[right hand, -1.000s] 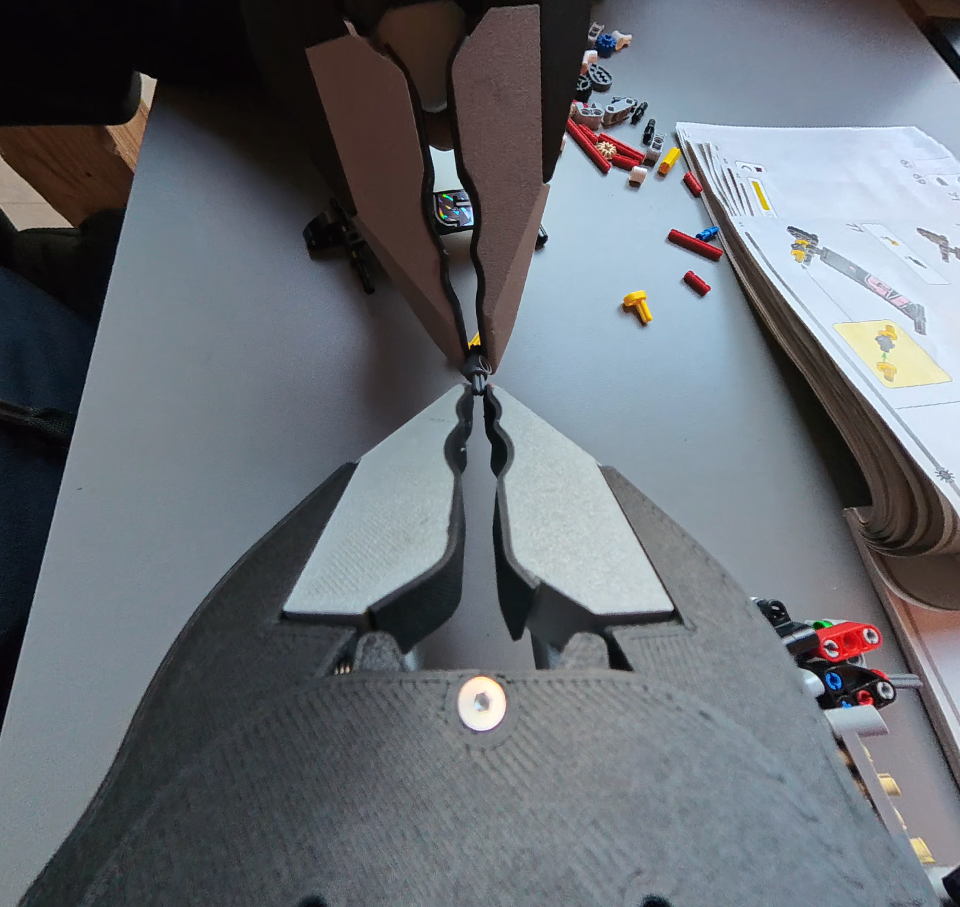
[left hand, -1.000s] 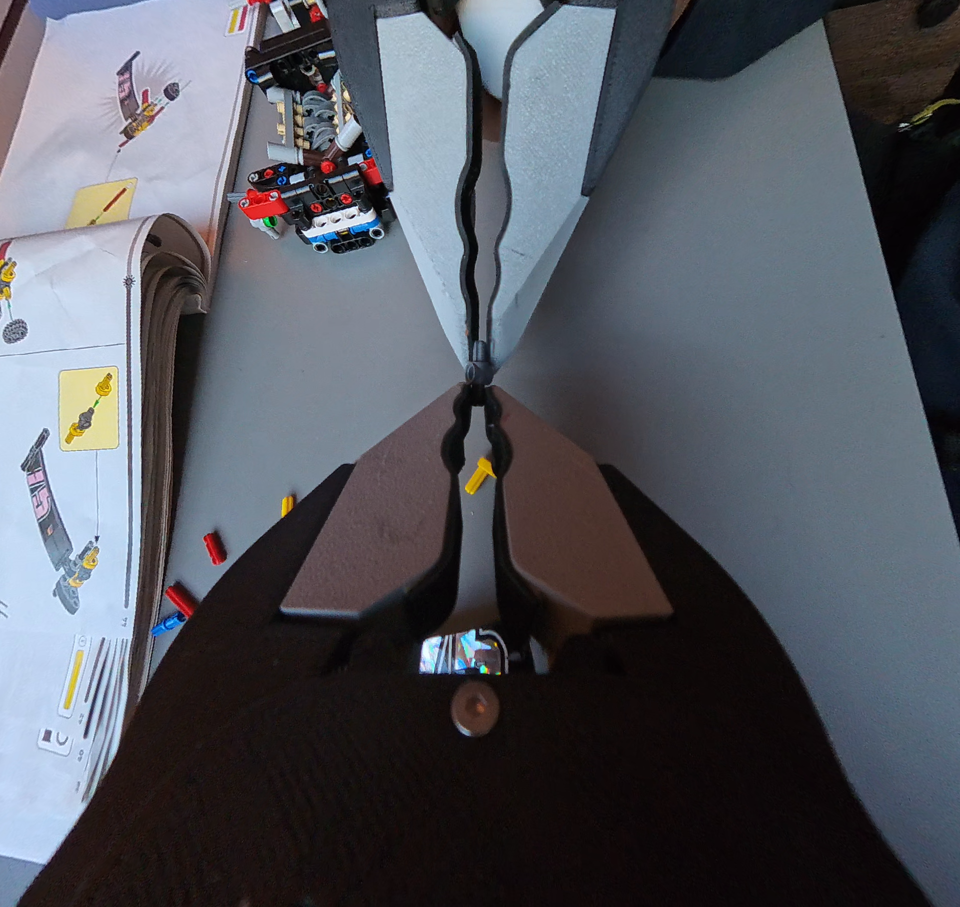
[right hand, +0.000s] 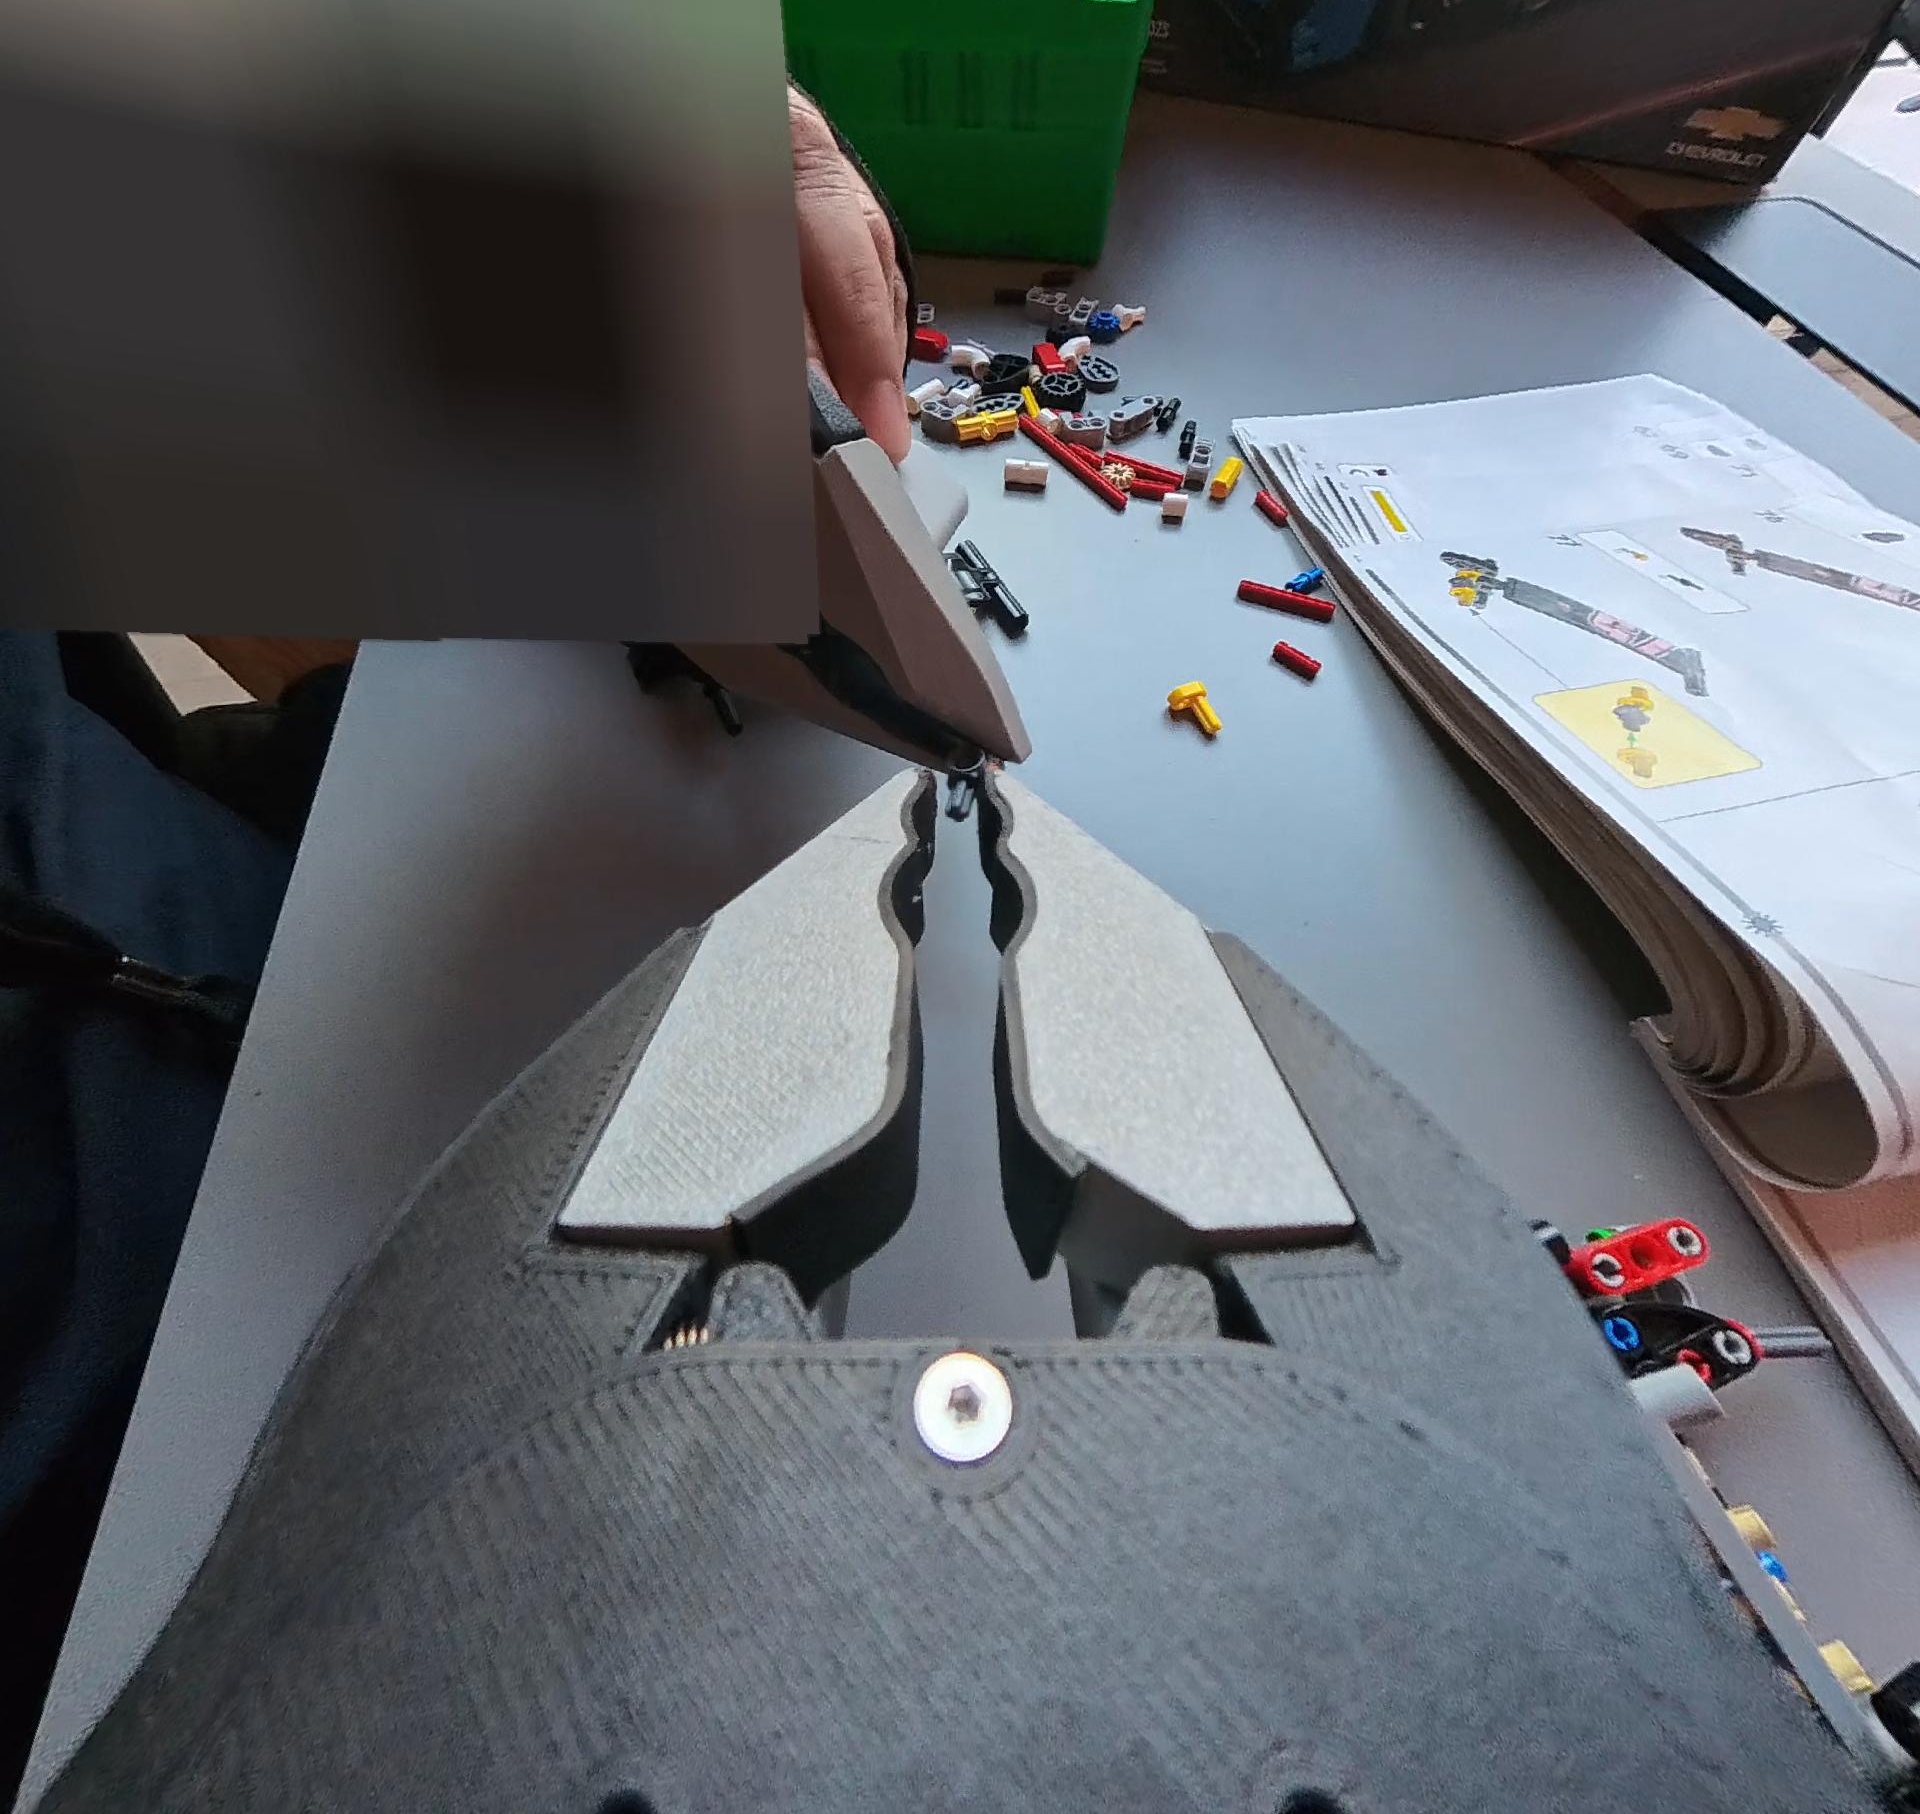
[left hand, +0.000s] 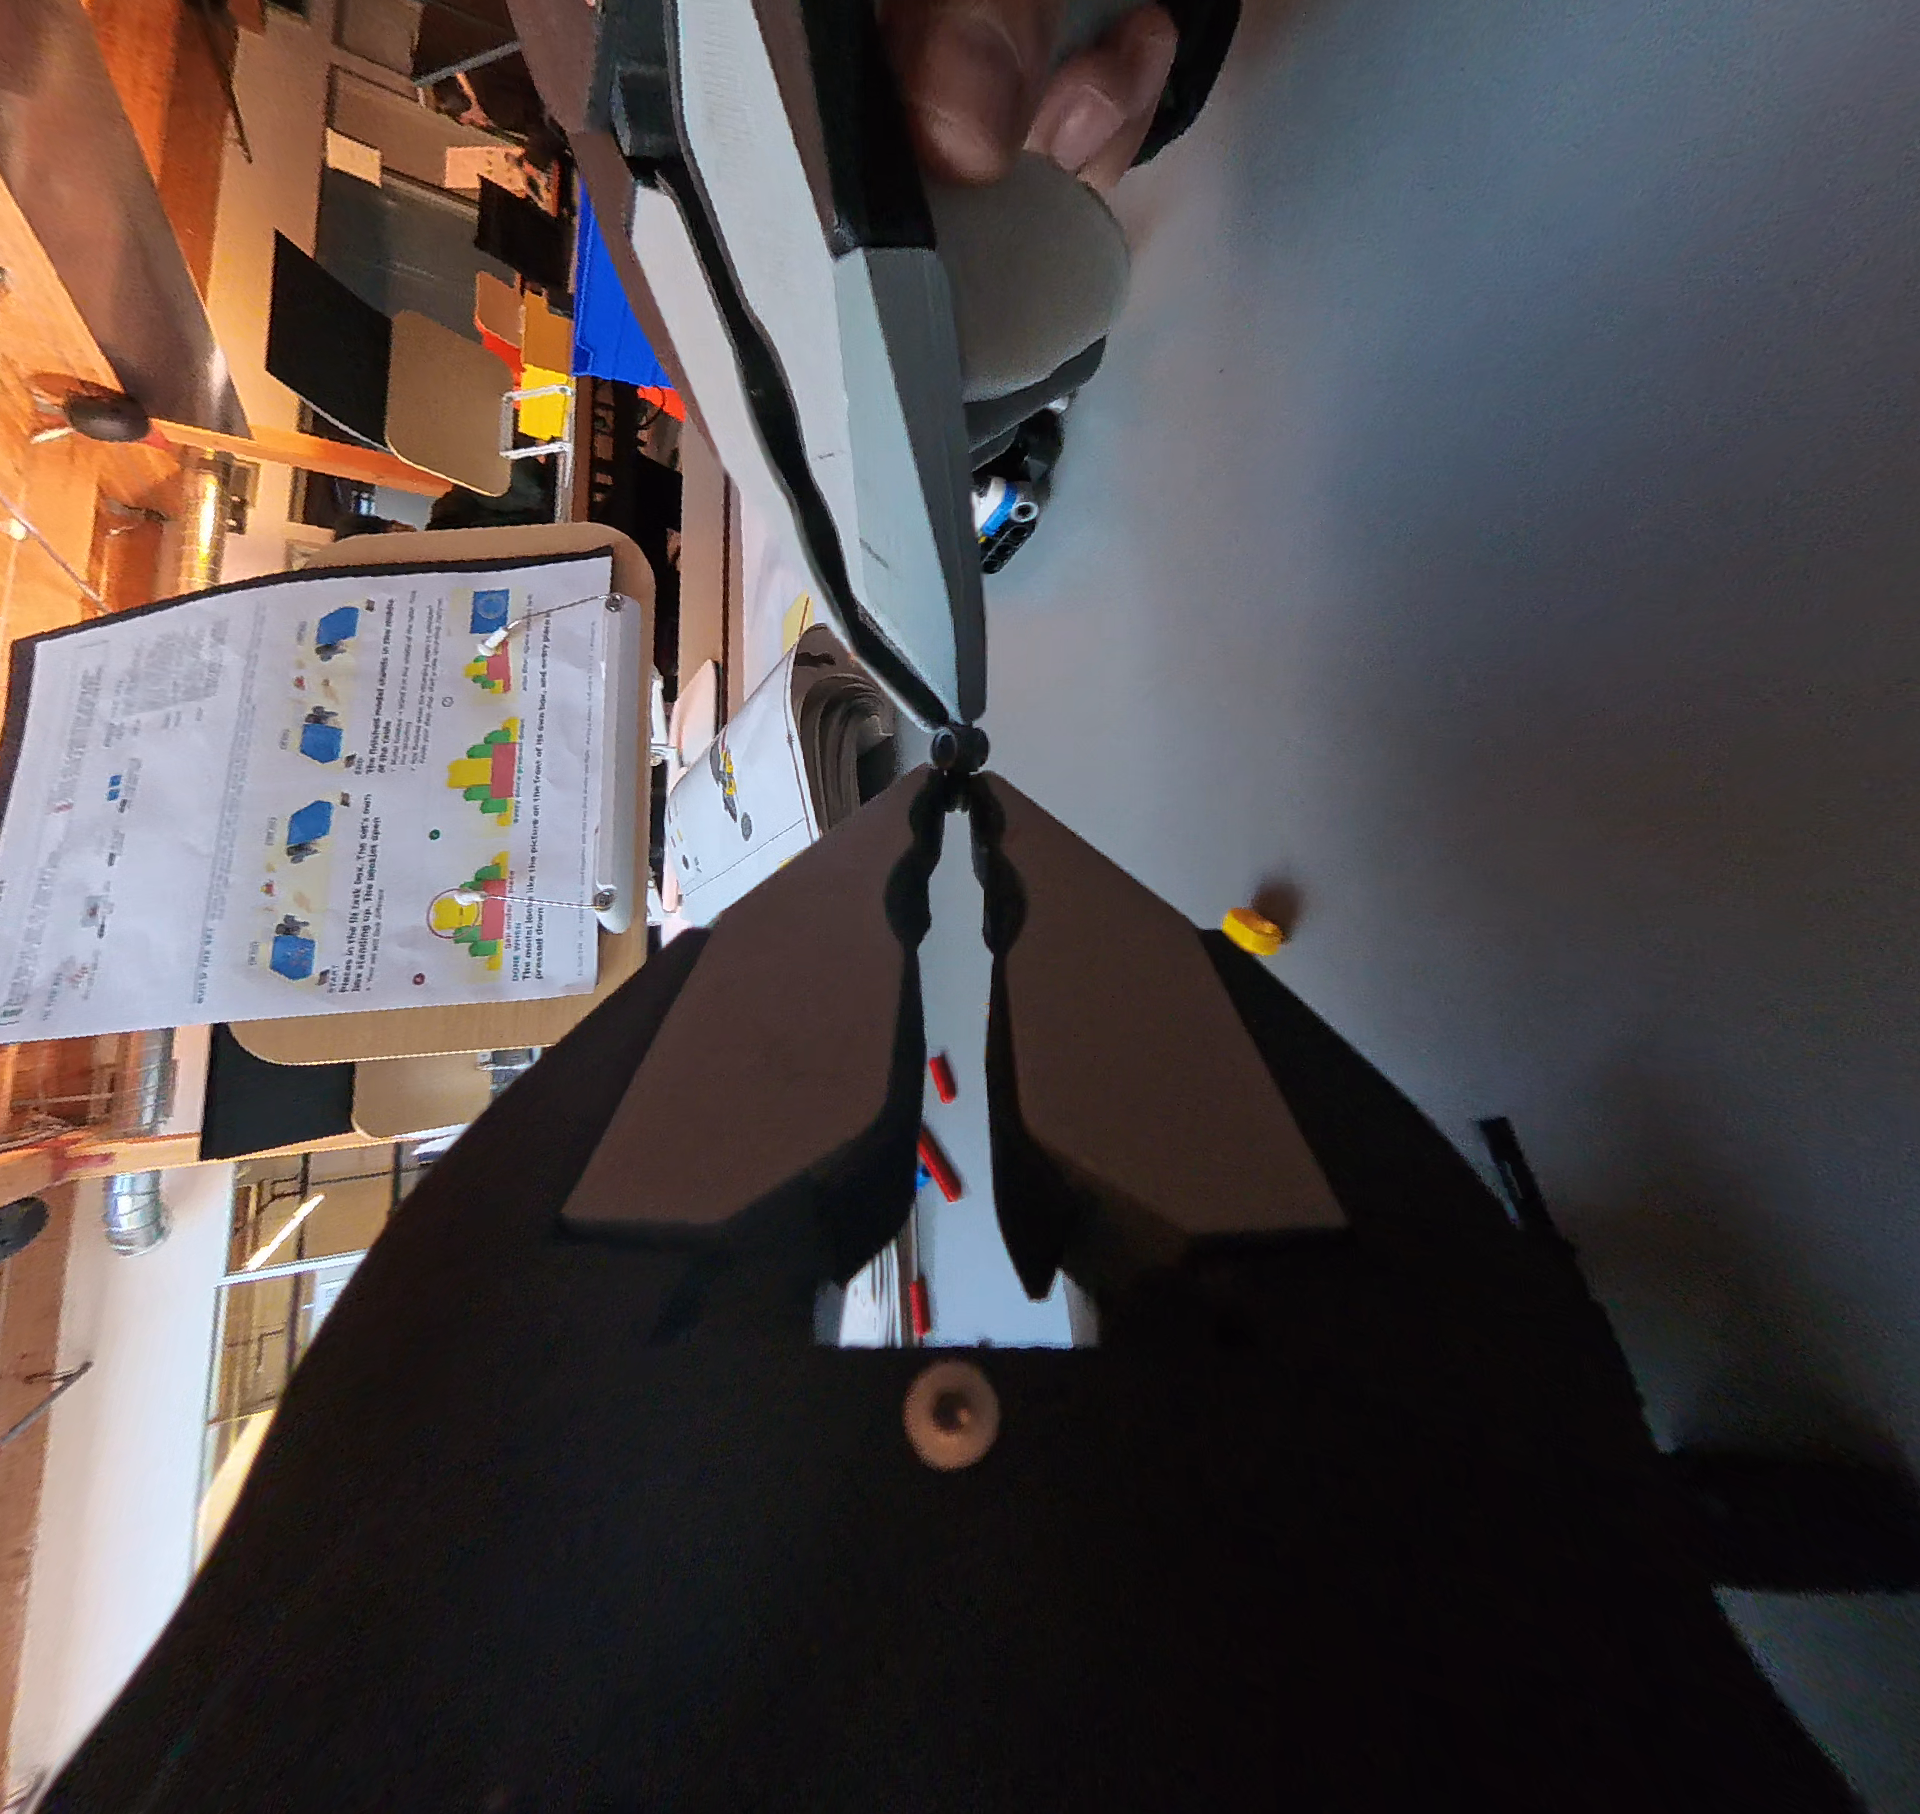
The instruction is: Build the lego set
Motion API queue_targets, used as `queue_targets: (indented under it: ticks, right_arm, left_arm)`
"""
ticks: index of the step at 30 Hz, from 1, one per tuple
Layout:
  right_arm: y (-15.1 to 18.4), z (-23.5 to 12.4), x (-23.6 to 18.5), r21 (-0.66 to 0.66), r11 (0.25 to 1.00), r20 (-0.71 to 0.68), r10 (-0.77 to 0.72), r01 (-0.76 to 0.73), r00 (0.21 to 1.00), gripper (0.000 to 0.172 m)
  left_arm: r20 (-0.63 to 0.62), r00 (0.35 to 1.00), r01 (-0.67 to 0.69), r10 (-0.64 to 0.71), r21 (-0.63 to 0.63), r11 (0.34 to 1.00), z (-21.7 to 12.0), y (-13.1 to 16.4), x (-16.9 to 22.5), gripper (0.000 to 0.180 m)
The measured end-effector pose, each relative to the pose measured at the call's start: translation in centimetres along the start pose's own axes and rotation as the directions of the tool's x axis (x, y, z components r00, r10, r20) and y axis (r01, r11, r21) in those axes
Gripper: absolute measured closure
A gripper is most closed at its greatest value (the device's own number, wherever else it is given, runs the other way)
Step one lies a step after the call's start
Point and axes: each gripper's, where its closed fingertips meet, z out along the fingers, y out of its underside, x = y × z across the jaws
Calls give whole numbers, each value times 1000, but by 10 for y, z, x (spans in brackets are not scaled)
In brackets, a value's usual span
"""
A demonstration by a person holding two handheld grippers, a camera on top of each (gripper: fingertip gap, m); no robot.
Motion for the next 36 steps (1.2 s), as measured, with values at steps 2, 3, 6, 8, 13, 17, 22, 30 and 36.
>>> queue_targets:
  ticks: [2,3,6,8,13,17,22,30,36]
  right_arm:
    - [-1,-1,0,5,1000,-6,-3,3,1000,167]
    - [-1,-1,1,4,1000,-11,-6,6,1000,168]
    - [-1,0,2,-7,999,-37,-38,37,999,167]
    - [-1,0,0,-12,997,-50,-71,71,996,168]
    - [4,4,0,-54,992,-77,-122,119,990,165]
    - [4,3,1,-56,992,-82,-121,117,989,166]
    - [6,4,2,-69,991,-82,-124,118,989,167]
    - [7,2,4,-67,994,-76,-96,91,992,167]
    - [16,5,3,-103,993,-40,-59,54,997,167]
  left_arm:
    - [19,1000,-24,24,-7,1000,0,0,-2,179]
    - [26,999,-36,37,-13,999,0,0,-2,179]
    - [11,999,-42,42,-16,999,1,-2,2,179]
    - [0,999,-37,37,-12,999,1,-5,4,179]
    - [-1,999,-43,43,-34,998,3,-2,5,179]
    - [2,999,-36,36,-31,999,2,-3,4,179]
    - [-3,1000,-25,25,-38,999,3,-3,4,179]
    - [-108,973,205,-204,1,979,1,-3,4,176]
    - [-388,754,549,-531,-72,833,-15,14,7,162]
